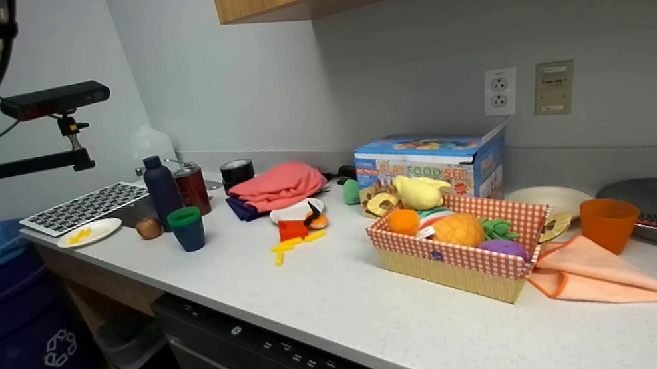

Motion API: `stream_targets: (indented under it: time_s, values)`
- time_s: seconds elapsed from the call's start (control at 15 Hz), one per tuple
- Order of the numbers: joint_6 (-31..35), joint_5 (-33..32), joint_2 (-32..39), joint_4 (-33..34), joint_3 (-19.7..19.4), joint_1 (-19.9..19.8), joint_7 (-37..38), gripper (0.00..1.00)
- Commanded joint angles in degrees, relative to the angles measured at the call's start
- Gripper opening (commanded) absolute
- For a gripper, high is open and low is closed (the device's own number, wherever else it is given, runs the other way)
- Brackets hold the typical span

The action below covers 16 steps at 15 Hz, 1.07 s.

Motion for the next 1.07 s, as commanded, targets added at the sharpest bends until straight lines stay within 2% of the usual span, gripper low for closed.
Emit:
stream_targets:
  time_s: [0.0,0.07,0.33,1.0]
  values:
    - [3.3,-5.2,-10.1,-9.3,0.8,-1.2,7.3,1.00]
    - [2.6,-5.0,-4.2,-3.9,-2.0,2.7,5.1,1.00]
    - [3.3,-7.2,-9.4,-8.2,-2.1,2.6,7.8,1.00]
    - [3.3,-7.2,-9.4,-8.5,-2.1,2.6,7.9,1.00]
